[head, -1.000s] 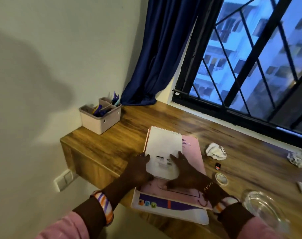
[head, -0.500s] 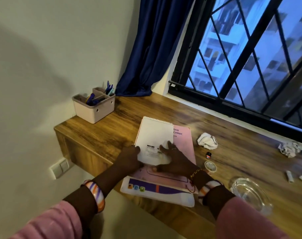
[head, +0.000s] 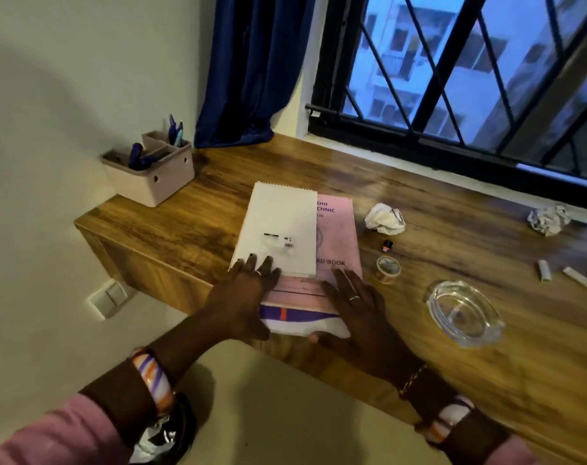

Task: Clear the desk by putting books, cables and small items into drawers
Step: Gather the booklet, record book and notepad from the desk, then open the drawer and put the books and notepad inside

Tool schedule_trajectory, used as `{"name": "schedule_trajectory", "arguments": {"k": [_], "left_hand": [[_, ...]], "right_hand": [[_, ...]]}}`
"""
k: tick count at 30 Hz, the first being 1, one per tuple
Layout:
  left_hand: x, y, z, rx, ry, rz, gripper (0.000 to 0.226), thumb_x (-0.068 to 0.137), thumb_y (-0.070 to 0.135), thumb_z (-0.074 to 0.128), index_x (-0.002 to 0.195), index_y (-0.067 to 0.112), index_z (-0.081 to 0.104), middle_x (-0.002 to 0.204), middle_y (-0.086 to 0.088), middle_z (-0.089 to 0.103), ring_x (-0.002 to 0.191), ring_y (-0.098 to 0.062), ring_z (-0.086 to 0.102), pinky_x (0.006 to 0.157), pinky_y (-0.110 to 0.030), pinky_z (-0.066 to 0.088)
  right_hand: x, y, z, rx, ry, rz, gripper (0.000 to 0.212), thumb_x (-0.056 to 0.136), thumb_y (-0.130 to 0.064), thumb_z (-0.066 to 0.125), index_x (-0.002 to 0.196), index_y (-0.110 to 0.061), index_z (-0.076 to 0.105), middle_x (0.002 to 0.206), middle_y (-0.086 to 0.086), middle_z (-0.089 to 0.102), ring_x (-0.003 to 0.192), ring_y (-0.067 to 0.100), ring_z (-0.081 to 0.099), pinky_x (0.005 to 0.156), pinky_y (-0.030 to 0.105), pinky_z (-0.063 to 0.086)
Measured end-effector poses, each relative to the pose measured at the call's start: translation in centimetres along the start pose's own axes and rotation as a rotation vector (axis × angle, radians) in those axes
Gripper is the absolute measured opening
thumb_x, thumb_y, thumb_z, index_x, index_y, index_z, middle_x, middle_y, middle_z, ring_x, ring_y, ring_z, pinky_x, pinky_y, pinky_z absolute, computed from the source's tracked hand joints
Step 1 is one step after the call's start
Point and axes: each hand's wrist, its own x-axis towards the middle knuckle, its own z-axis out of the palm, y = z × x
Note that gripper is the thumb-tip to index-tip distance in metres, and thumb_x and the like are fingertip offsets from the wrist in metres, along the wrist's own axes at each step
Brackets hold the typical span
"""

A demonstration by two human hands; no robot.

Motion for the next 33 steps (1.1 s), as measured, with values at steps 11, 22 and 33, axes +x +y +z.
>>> {"name": "schedule_trajectory", "arguments": {"k": [11, 22, 33], "left_hand": [[1.8, -6.5, 0.7, -0.305, 0.258, -0.004, 0.125, 0.047, 0.088, 0.051, 0.145, 0.027, 0.002, 0.158, -0.010, -0.005, 0.142, -0.030, -0.022, 0.116, -0.053, -0.011], [-3.1, 3.5, 8.1, -0.486, 0.617, -0.371, 0.095, 0.086, 0.068, 0.009, 0.143, -0.009, 0.015, 0.147, -0.038, 0.016, 0.139, -0.048, 0.011, 0.110, -0.050, 0.012], [-3.8, 15.3, 11.8, -0.164, 0.468, 0.510, 0.057, 0.080, 0.032, 0.049, 0.135, 0.019, 0.040, 0.149, -0.017, 0.029, 0.138, -0.033, 0.024, 0.107, -0.050, 0.031]], "right_hand": [[0.5, 0.9, 0.7, 0.180, 0.169, 0.074, 0.067, 0.088, -0.048, 0.048, 0.143, -0.019, 0.025, 0.155, 0.009, 0.014, 0.144, 0.027, 0.008, 0.116, 0.047, 0.016], [-1.6, -1.9, 0.5, 0.054, 0.322, 0.128, 0.047, 0.084, -0.023, 0.065, 0.127, -0.006, 0.054, 0.134, 0.016, 0.053, 0.121, 0.032, 0.053, 0.102, 0.042, 0.041], [-17.4, 0.4, 3.9, 0.198, -0.101, 0.351, 0.046, 0.097, -0.037, 0.025, 0.139, -0.027, 0.041, 0.145, -0.003, 0.042, 0.132, 0.014, 0.042, 0.109, 0.026, 0.030]]}}
